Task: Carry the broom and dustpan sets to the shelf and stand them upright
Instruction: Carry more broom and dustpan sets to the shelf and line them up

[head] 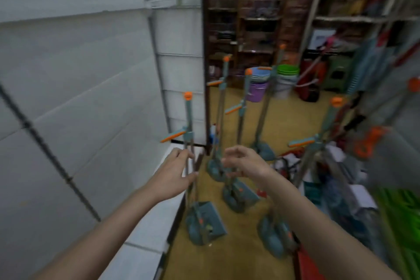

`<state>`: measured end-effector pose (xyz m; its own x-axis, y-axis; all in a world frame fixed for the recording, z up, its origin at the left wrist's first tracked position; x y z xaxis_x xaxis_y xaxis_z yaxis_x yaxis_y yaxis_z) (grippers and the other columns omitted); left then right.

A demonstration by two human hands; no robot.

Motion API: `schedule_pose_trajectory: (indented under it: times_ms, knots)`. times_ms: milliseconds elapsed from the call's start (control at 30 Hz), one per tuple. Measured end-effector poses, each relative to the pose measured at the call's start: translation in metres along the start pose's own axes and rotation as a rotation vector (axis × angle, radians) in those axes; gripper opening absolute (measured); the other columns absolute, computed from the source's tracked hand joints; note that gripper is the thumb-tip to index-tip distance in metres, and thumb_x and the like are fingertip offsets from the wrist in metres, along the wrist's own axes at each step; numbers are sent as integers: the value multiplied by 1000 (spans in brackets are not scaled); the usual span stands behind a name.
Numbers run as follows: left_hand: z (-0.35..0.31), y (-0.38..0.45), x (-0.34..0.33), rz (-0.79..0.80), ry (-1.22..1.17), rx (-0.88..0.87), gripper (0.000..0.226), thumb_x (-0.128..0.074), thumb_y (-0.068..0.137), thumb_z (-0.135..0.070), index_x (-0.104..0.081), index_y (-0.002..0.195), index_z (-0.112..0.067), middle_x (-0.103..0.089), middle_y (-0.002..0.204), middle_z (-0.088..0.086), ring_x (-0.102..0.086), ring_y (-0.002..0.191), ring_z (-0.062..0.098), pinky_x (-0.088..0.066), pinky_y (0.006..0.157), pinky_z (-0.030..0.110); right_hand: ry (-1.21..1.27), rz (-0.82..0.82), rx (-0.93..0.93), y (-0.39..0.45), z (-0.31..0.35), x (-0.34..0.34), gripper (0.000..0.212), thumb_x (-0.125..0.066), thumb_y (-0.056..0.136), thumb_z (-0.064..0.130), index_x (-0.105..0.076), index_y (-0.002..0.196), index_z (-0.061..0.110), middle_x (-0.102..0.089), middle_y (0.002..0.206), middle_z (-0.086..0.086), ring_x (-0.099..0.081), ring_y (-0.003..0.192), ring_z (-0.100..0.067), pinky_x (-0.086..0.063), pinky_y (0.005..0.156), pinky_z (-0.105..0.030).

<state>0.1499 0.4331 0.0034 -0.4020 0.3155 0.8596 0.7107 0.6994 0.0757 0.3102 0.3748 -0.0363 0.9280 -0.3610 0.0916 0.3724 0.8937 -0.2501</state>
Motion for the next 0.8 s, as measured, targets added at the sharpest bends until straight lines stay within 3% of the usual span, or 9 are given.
schedule_pose_trajectory:
  times_ms: [67, 167, 333, 433, 533, 600, 667, 733, 800]
  knots:
    - [-31, 46, -28, 35, -7, -36, 43, -62, 84, -26, -46, 122, -11, -46, 122, 10, -46, 119, 23, -32, 98, 26, -1, -102, -25, 5, -8, 69, 26, -64, 86, 7, -54, 110, 9, -56, 88, -1, -57, 84, -14, -50, 66, -27]
    - [-62, 99, -57, 60, -22, -42, 47, -61, 84, -25, -44, 125, -10, -45, 126, 12, -44, 123, 25, -32, 102, 28, 1, -246, -68, 12, -18, 158, 32, -63, 87, 9, -53, 117, 7, -55, 106, -7, -54, 102, -19, -49, 67, -27]
    - [-59, 176, -77, 15, -31, 75, 52, -62, 84, -22, -42, 127, -2, -38, 133, 15, -38, 128, 28, -27, 107, 31, 31, -460, -139, 32, -39, 270, 48, -65, 86, 15, -46, 130, 7, -56, 123, -11, -56, 108, -22, -52, 93, -42]
    - [-30, 199, -67, -82, -41, 198, 58, -64, 82, -21, -36, 129, 0, -31, 134, 22, -30, 131, 35, -25, 111, 38, 50, -537, -149, 45, -42, 299, 54, -64, 87, 13, -39, 135, 5, -50, 132, -12, -54, 113, -23, -51, 85, -38]
    - [17, 226, -45, -289, 22, 305, 58, -69, 75, -16, -38, 121, 5, -33, 126, 30, -27, 125, 42, -27, 108, 46, -32, -594, -180, 69, -40, 319, 52, -64, 87, 17, -42, 132, 1, -52, 130, -15, -53, 104, -25, -48, 74, -35]
    - [50, 234, -25, -452, 43, 410, 61, -70, 71, -14, -37, 117, 8, -35, 123, 34, -30, 120, 45, -28, 102, 52, -91, -645, -207, 84, -35, 332, 48, -64, 87, 16, -43, 128, 1, -55, 120, -14, -52, 96, -26, -46, 79, -40]
    - [76, 234, -9, -571, -18, 548, 71, -70, 70, -14, -31, 124, 12, -31, 130, 36, -27, 124, 45, -25, 104, 54, -76, -730, -229, 93, -31, 346, 61, -66, 85, 15, -34, 135, 4, -50, 115, -12, -49, 98, -28, -46, 85, -43]
    - [100, 237, -6, -584, -119, 675, 78, -70, 73, -15, -25, 130, 13, -25, 139, 33, -24, 130, 41, -24, 107, 51, -9, -773, -226, 104, -31, 354, 78, -70, 82, 16, -22, 144, 10, -51, 127, -17, -53, 107, -33, -47, 96, -48]
    - [124, 251, -16, -483, -214, 694, 77, -71, 76, -19, -26, 130, 12, -34, 137, 32, -34, 127, 43, -30, 105, 52, 25, -786, -199, 114, -30, 356, 73, -69, 83, 13, -28, 143, 11, -53, 124, -15, -54, 103, -30, -47, 95, -47]
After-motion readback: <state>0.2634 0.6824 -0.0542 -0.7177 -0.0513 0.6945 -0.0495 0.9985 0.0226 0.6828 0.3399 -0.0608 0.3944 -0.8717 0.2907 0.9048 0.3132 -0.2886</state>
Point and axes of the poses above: each hand's wrist, its own y-axis towards the middle knuckle, its own x-axis out of the back of the hand, z = x × y, the point moved 9 cm from there along y, towards the middle knuckle
